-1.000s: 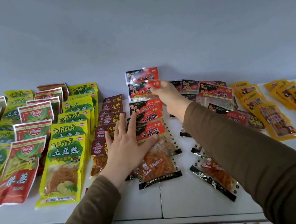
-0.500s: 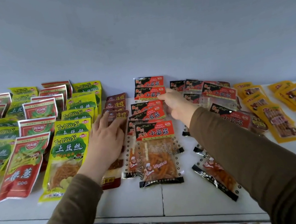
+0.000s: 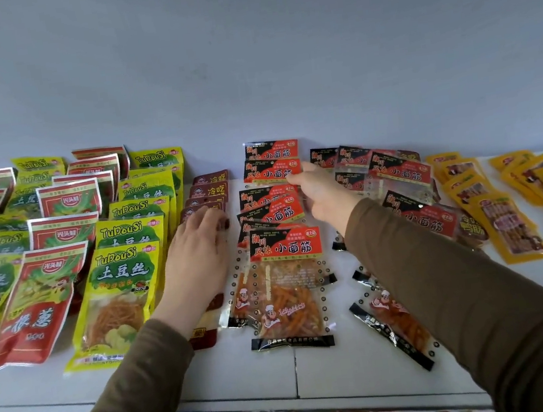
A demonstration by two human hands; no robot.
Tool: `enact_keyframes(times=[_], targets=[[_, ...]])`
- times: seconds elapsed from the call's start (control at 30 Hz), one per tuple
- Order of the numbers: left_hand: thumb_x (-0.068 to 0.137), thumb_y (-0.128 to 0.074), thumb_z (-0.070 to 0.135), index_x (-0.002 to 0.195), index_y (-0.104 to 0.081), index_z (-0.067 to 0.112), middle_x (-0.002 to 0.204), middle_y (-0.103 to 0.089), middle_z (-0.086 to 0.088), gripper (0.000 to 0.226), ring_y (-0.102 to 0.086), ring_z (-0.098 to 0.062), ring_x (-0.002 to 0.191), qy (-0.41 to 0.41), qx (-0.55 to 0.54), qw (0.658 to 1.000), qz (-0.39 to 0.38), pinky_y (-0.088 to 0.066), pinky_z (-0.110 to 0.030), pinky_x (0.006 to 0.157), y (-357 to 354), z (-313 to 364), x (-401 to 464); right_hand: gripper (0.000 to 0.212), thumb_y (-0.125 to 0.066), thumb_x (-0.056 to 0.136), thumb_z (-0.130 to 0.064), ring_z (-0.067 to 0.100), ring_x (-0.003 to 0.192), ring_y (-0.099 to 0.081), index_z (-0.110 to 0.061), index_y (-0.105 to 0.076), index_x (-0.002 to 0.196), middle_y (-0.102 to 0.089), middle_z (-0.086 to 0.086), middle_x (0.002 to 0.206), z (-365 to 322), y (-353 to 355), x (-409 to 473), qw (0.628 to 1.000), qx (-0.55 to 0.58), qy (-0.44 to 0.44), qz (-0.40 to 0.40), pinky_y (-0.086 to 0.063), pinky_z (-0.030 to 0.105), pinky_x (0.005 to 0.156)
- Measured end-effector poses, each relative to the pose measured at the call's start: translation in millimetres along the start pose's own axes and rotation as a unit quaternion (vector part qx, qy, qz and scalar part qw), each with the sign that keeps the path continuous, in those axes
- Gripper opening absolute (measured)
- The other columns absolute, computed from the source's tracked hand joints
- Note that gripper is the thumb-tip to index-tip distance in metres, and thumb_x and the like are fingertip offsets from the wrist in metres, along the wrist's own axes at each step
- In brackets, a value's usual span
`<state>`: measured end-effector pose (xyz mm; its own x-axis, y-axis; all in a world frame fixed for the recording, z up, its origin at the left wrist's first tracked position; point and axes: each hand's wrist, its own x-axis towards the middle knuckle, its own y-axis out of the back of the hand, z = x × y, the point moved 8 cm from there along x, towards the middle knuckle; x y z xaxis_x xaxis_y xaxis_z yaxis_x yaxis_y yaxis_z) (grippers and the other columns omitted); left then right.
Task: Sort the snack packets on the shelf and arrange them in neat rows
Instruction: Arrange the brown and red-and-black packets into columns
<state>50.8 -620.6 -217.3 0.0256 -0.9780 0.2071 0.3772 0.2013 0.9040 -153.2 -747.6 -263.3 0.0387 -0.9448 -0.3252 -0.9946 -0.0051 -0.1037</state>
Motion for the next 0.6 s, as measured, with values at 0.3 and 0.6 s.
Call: enact_keyframes(times=[0.3,0.6], targets=[[0.090,-0.014,0.089,0.160,-0.006,0.051,0.172,0.016,0.006,0.080,0.022,-0.019,0.156,-0.127,0.094,0.984,-0.083,0.005,-0.051,0.127,-34.8,73.4,-74.7,0.028,-0.053,0.105,-0.017,0.021,0.092,-0.071,-0.021,-0.055,0.133,-0.069,0.005,0.112,-10.9,-0.6,-3.2,0.999,-0.038,0.030,0.012,-0.058,0.031,0.059],[0.096,-0.006,0.074,0.157,0.003,0.056,0.168,0.026,0.012,0.065,0.038,-0.015,0.150,-0.134,0.120,0.975,-0.128,0.014,-0.053,0.125,-43.1,58.3,-112.0,0.024,-0.053,0.105,-0.017,0.031,0.107,-0.069,-0.010,-0.053,0.127,-0.067,0.016,0.122,-5.3,-1.5,-9.6,1.000,-0.002,-0.003,-0.002,-0.056,0.049,0.095]])
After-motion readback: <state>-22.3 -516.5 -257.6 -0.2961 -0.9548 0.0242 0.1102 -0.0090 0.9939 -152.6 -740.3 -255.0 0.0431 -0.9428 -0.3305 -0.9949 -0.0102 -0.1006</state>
